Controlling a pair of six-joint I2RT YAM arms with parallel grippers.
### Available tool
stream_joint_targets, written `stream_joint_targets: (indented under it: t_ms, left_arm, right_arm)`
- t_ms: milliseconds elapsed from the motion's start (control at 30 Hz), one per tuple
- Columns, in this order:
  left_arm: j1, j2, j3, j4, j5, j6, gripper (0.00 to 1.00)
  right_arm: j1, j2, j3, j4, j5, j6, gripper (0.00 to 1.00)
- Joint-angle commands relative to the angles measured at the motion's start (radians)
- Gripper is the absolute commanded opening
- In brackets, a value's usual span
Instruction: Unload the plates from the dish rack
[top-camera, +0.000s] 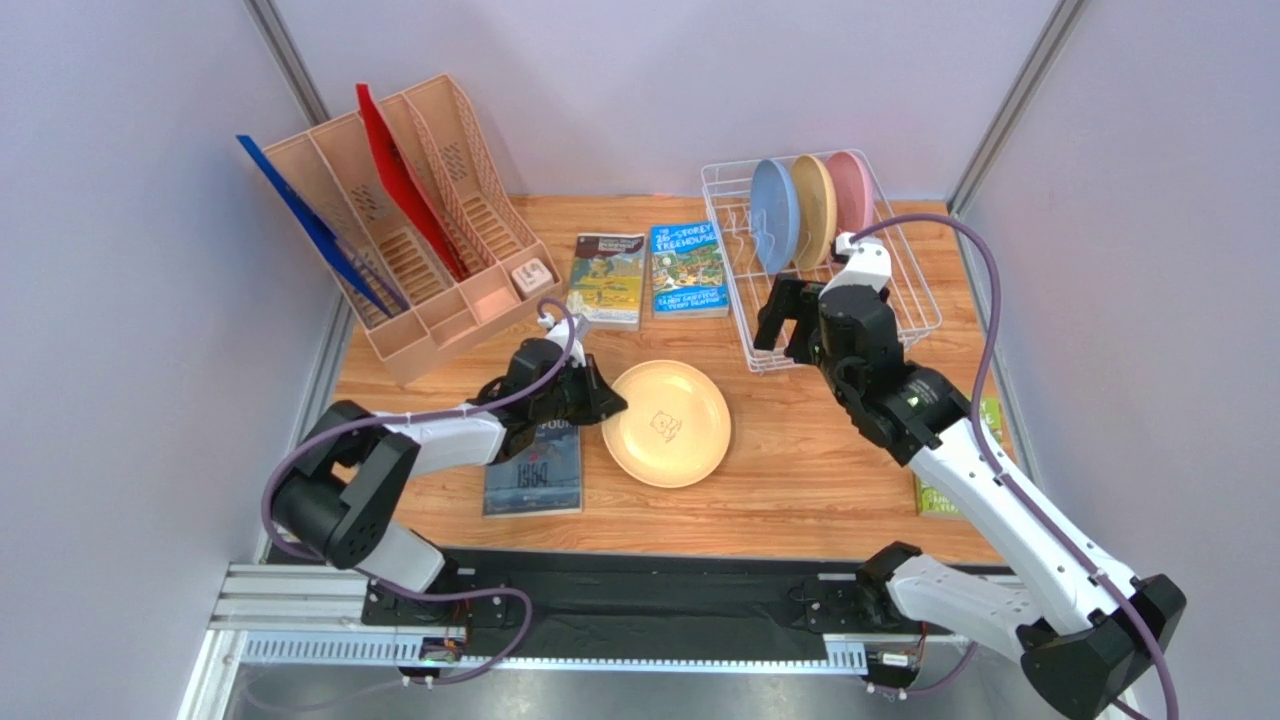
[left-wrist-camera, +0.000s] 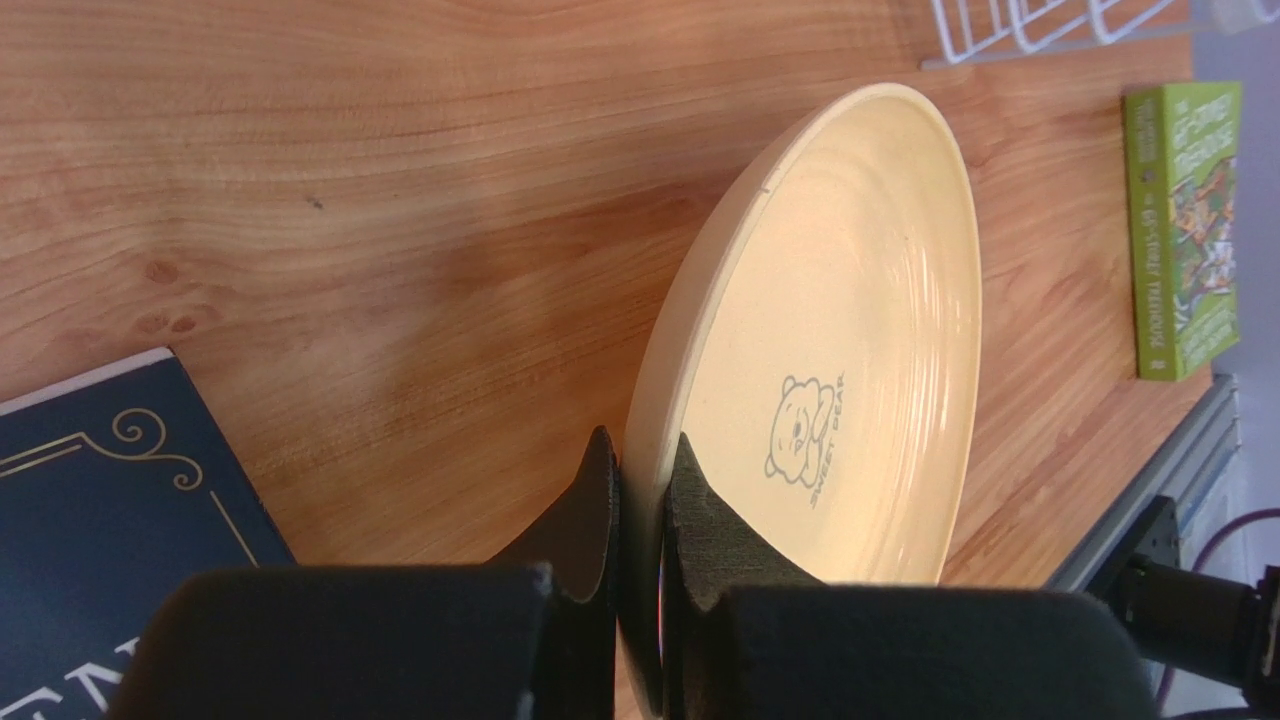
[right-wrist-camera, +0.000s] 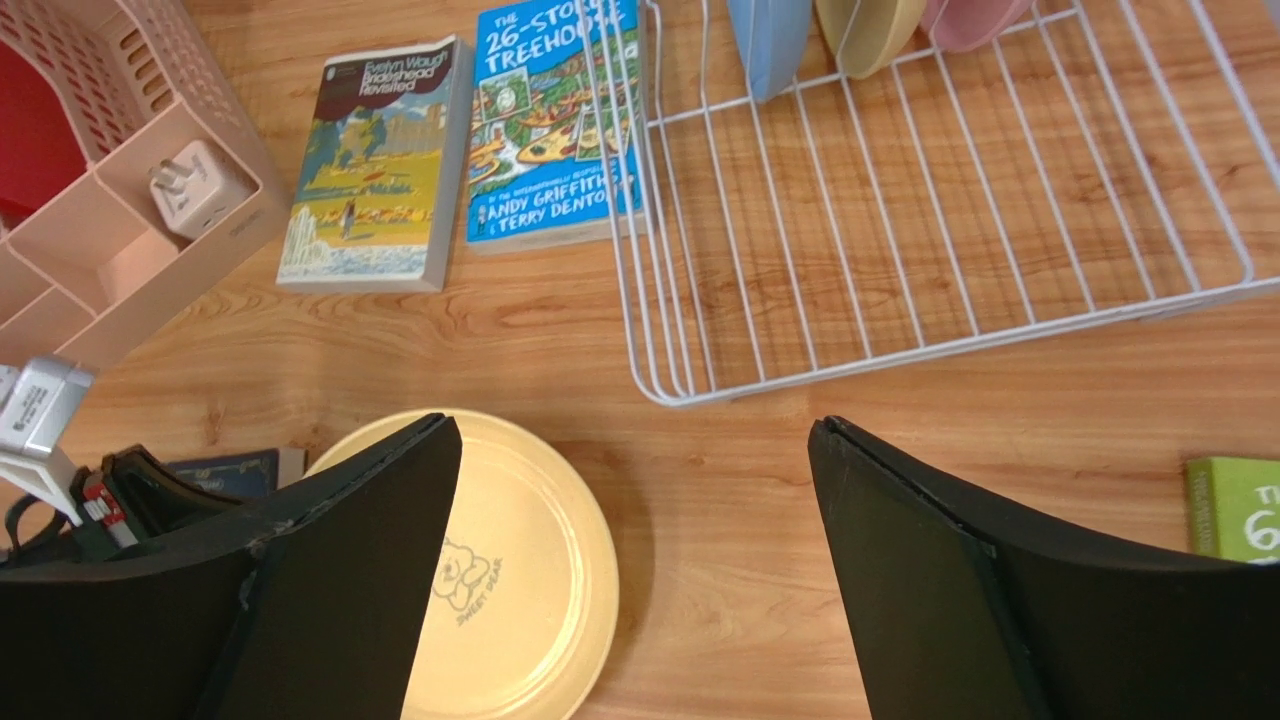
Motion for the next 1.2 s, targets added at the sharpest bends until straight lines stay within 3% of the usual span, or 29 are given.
stream_joint_targets:
  t_ms: [0,100,133,167,200,233,300,433,500,700,900,933,967,1167]
  left_arm:
    - [-0.007,0.051,0.053,0.083,0.000,0.005,0.00]
    - [-0.007,0.077,0.051,0.086,-0.003,0.007,0.00]
    - [-0.007,0.082,0.047,0.083,-0.006,0.007,0.07]
    - [-0.007,0.086,0.043,0.081,-0.008,0.009,0.17]
    - [-0.007,0.085,0.039,0.078,-0.011,0.012,0.49]
    - [-0.008,0.082,0.025,0.078,-0.037,0.012,0.62]
    - [-0.011,0.060,0.017,0.063,-0.061,0.041,0.80]
    - [-0.013,-0.002,0.031,-0.026,-0.113,0.088,0.82]
    - [-0.013,-0.029,0.036,-0.046,-0.132,0.102,0.88]
    - [-0.014,-0.159,0.069,-0.135,-0.172,0.160,0.90]
    - [-0.014,-0.257,0.108,-0.201,-0.173,0.205,0.90]
    - [-0.014,-0.279,0.108,-0.206,-0.178,0.208,0.90]
    - [-0.014,-0.288,0.108,-0.209,-0.181,0.212,0.90]
    - [-0.014,-0.331,0.111,-0.232,-0.195,0.236,0.90]
  right_arm:
    - [-0.024,0.069,0.079,0.003,0.070,-0.065,0.93]
    - [-0.055,0.148,0.119,0.018,0.074,-0.083,0.93]
    - [-0.076,0.173,0.146,0.020,0.079,-0.091,0.93]
    - [-0.087,0.198,0.160,0.021,0.087,-0.096,0.93]
    - [-0.099,0.228,0.178,0.021,0.116,-0.096,0.93]
    - [-0.125,0.280,0.192,0.026,0.123,-0.096,0.93]
    - [-0.173,0.336,0.223,0.070,0.121,-0.096,0.93]
    - [-0.214,0.533,0.358,0.112,0.148,-0.158,0.92]
    - [-0.233,0.613,0.471,0.115,0.182,-0.209,0.93]
    - [-0.251,0.885,0.790,0.075,0.146,-0.324,0.81]
    - [-0.251,1.101,1.010,0.015,0.199,-0.463,0.59]
    - [-0.251,1.120,1.043,0.006,0.209,-0.475,0.45]
    - [-0.251,1.141,1.060,0.004,0.243,-0.484,0.39]
    - [-0.267,1.190,1.080,-0.002,0.248,-0.504,0.46]
